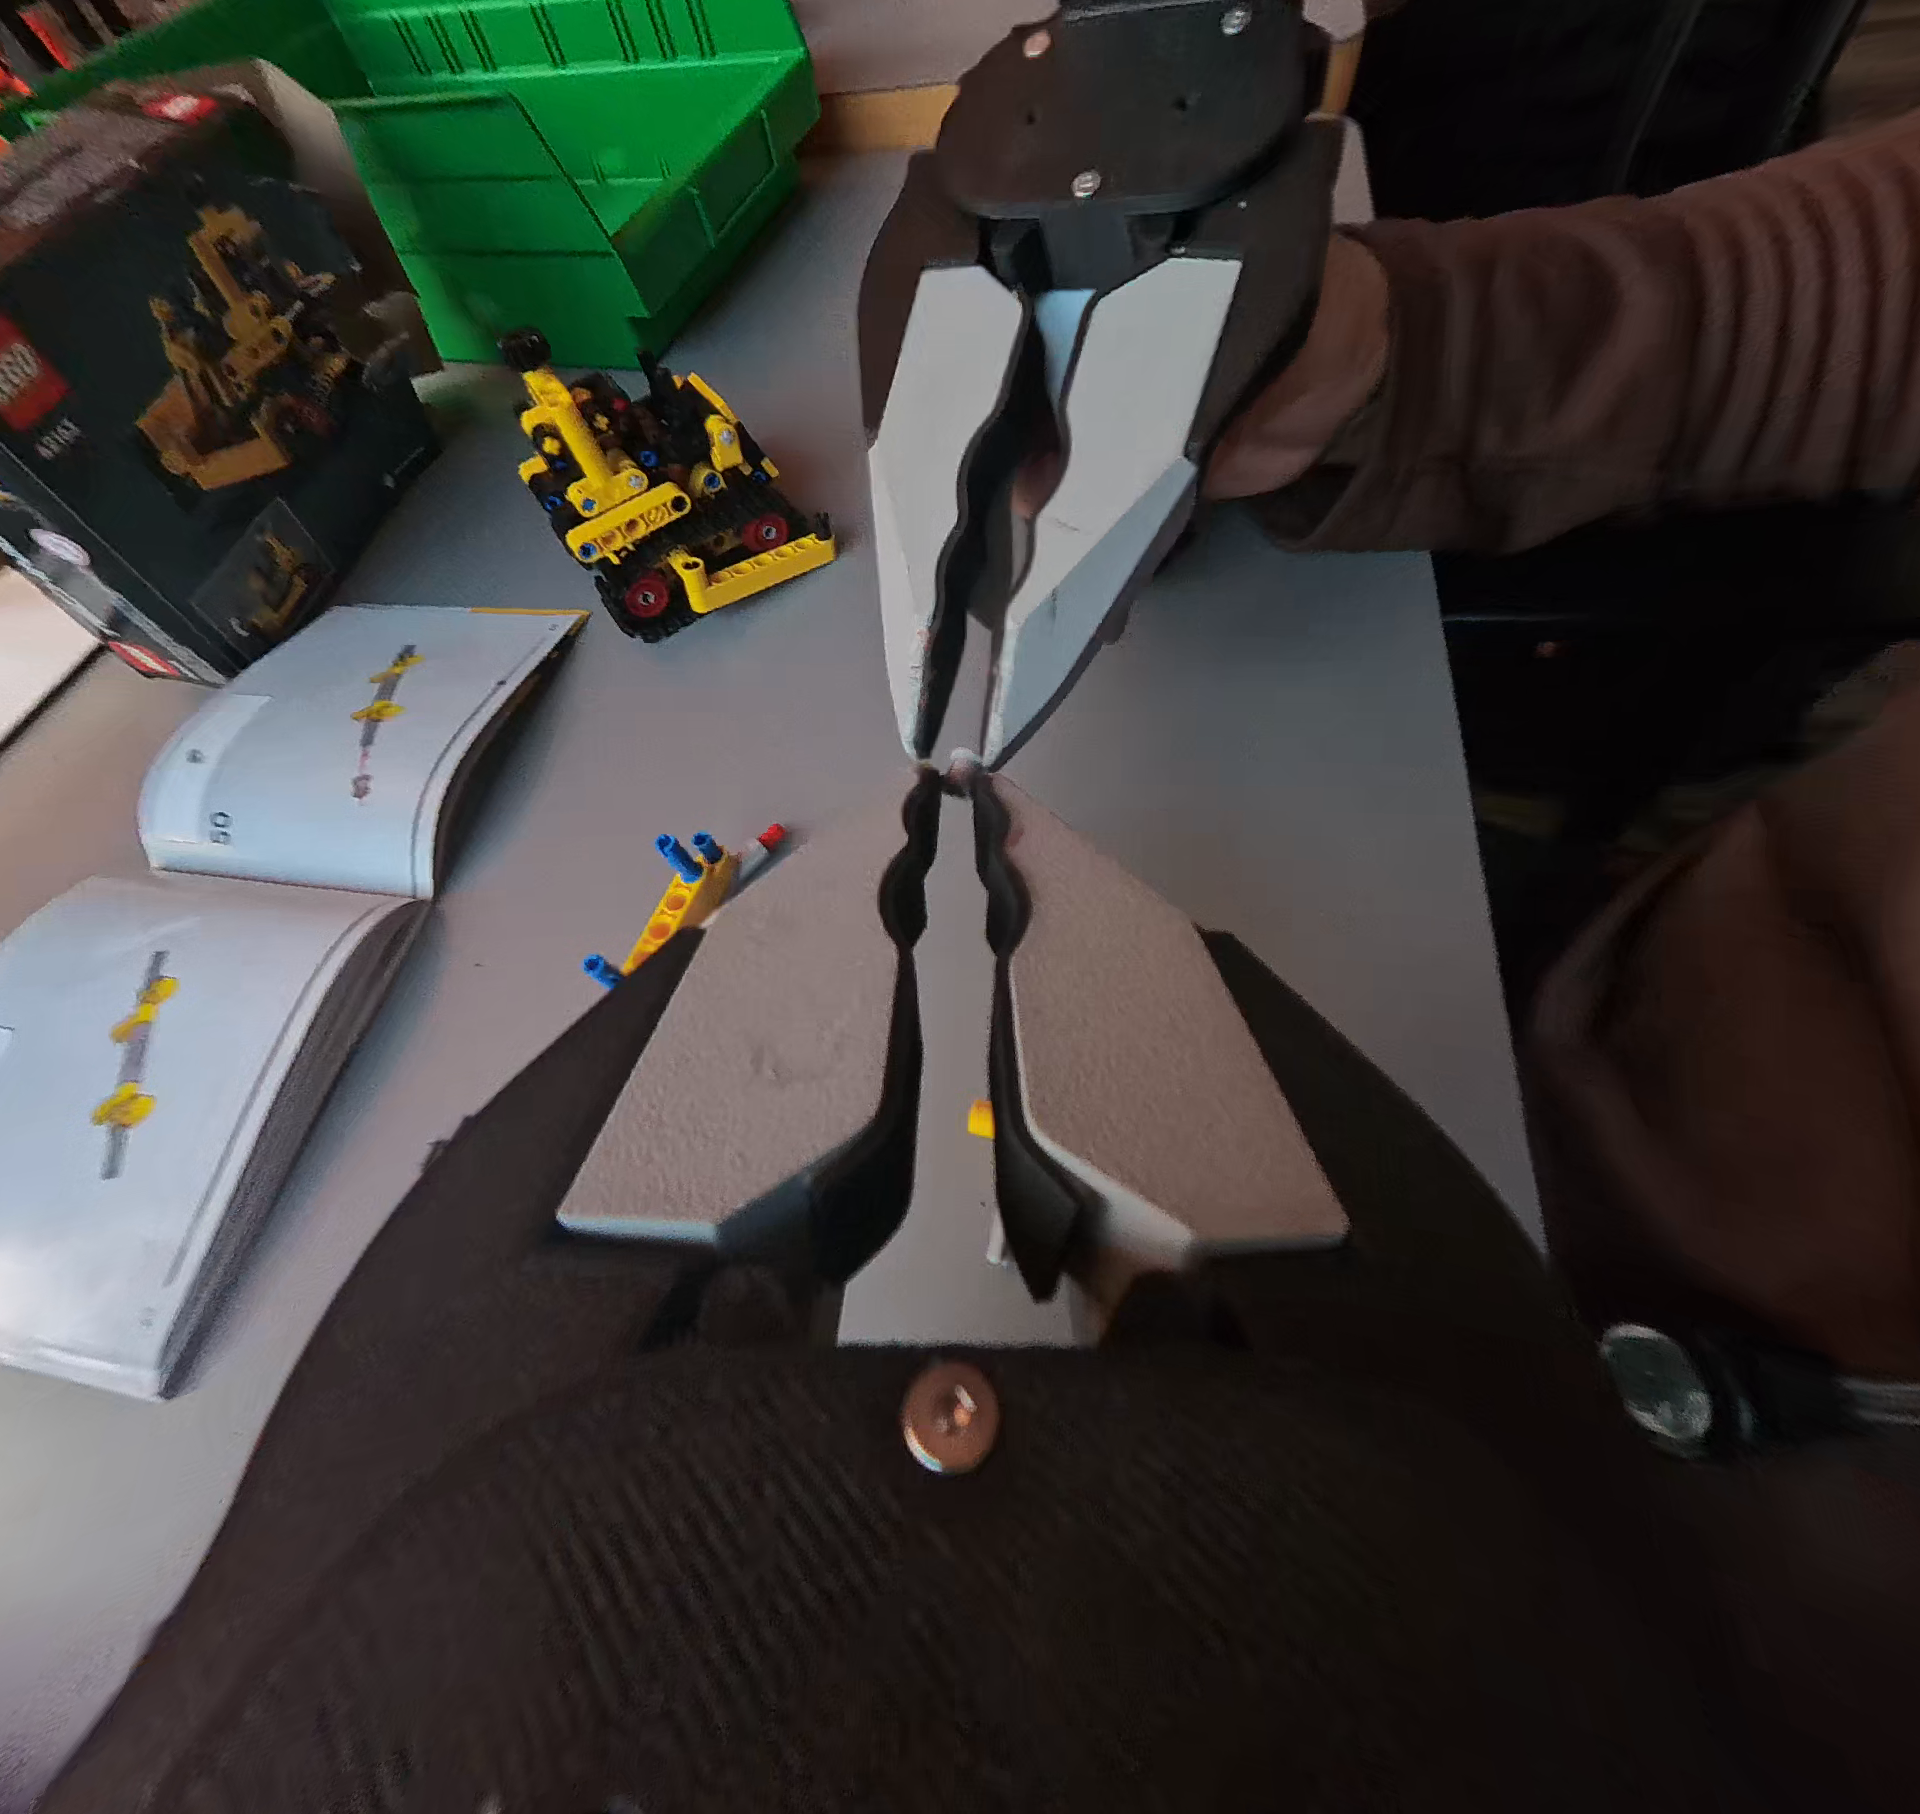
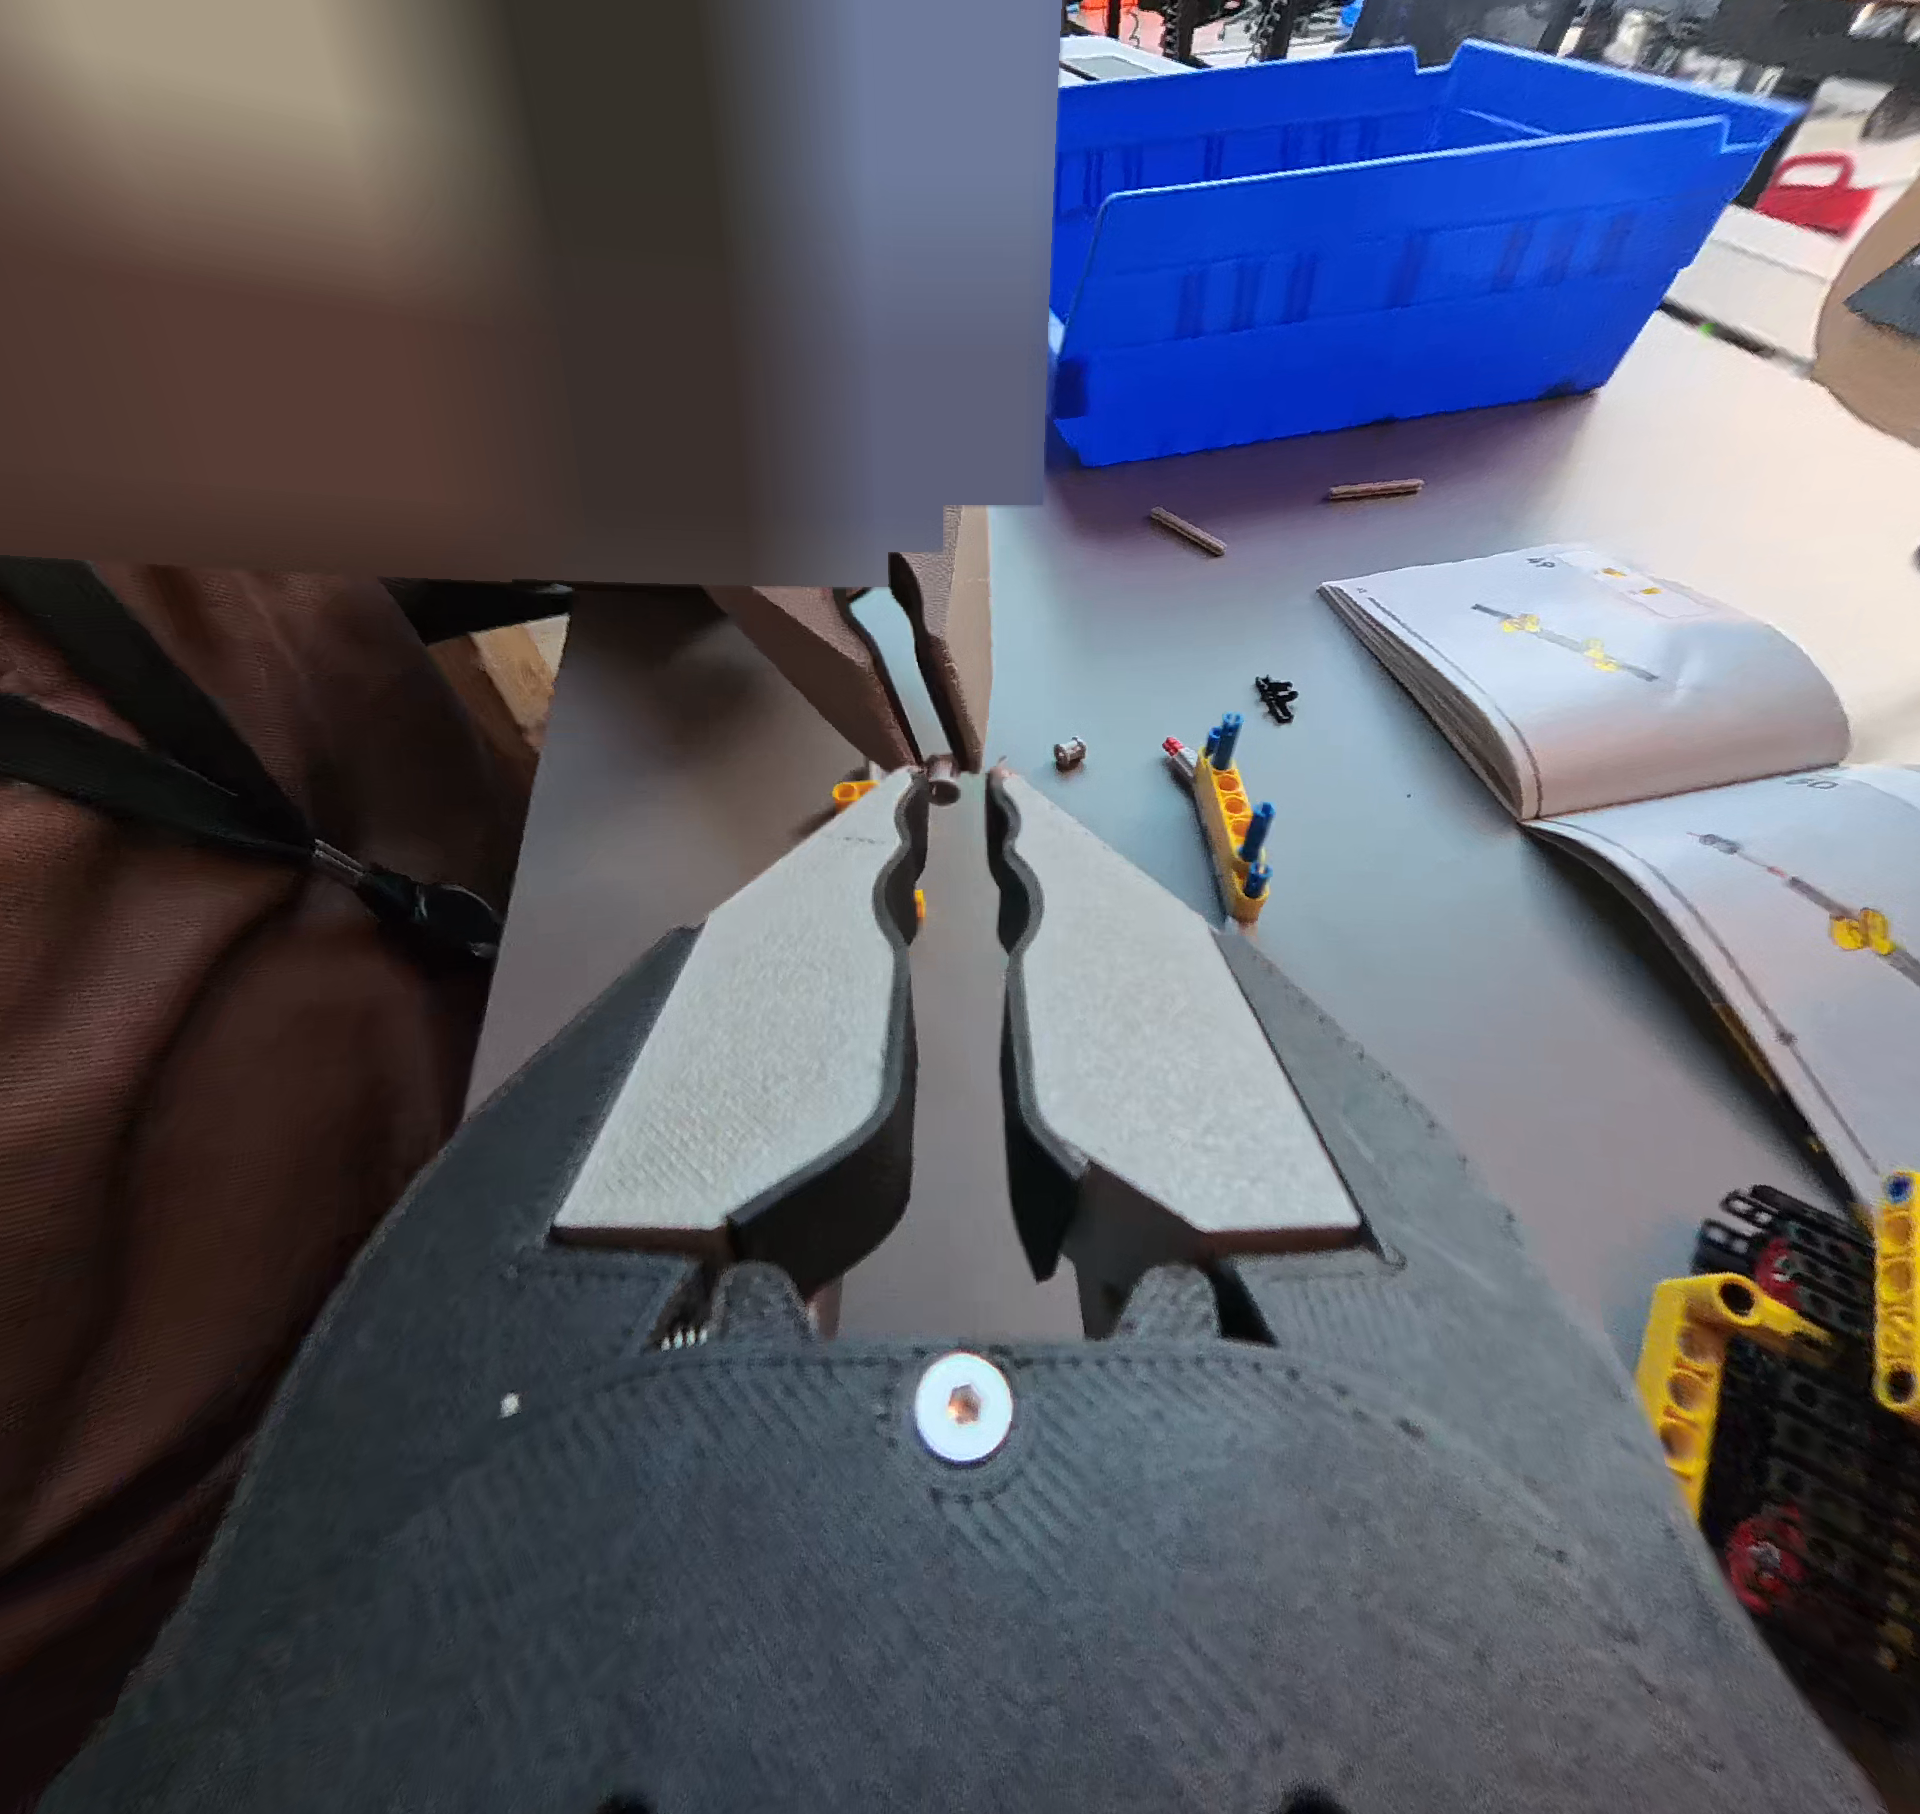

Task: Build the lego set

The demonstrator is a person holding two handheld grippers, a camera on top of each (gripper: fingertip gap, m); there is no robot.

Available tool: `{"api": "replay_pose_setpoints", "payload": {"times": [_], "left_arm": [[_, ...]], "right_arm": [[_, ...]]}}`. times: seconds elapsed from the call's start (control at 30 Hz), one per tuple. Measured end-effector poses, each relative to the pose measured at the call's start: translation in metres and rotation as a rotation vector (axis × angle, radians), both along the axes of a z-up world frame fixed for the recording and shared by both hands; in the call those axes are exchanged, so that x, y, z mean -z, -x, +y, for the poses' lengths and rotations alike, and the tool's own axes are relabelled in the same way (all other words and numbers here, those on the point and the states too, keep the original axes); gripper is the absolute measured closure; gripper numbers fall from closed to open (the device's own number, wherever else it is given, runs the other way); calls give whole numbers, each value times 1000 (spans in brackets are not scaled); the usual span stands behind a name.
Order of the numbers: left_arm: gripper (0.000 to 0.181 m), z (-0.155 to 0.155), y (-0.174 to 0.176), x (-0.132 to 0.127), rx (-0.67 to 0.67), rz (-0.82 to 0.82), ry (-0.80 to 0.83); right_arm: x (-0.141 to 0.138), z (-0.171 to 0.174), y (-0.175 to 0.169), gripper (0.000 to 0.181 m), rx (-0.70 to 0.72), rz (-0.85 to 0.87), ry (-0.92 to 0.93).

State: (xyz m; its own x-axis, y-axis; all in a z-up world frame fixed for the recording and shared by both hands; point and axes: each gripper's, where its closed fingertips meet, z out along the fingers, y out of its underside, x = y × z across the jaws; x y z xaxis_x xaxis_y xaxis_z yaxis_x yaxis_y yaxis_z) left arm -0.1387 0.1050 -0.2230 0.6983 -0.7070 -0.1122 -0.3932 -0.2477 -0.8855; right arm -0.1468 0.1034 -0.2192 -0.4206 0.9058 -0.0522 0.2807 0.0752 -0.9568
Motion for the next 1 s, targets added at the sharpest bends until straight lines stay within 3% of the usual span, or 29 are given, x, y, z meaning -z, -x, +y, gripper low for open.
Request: {"api": "replay_pose_setpoints", "payload": {"times": [0.03,0.2,0.4,1.0], "left_arm": [[178,-1,0,0,4,-34,30],[178,-7,-5,-8,65,-209,132],[178,-7,-2,-5,65,-291,219],[178,-10,-5,0,84,-328,289]], "right_arm": [[1,0,0,173,5,11,-44],[2,-8,-4,181,-3,55,-238],[-3,-2,-3,172,81,114,-417],[3,-11,-3,175,34,120,-496]]}}
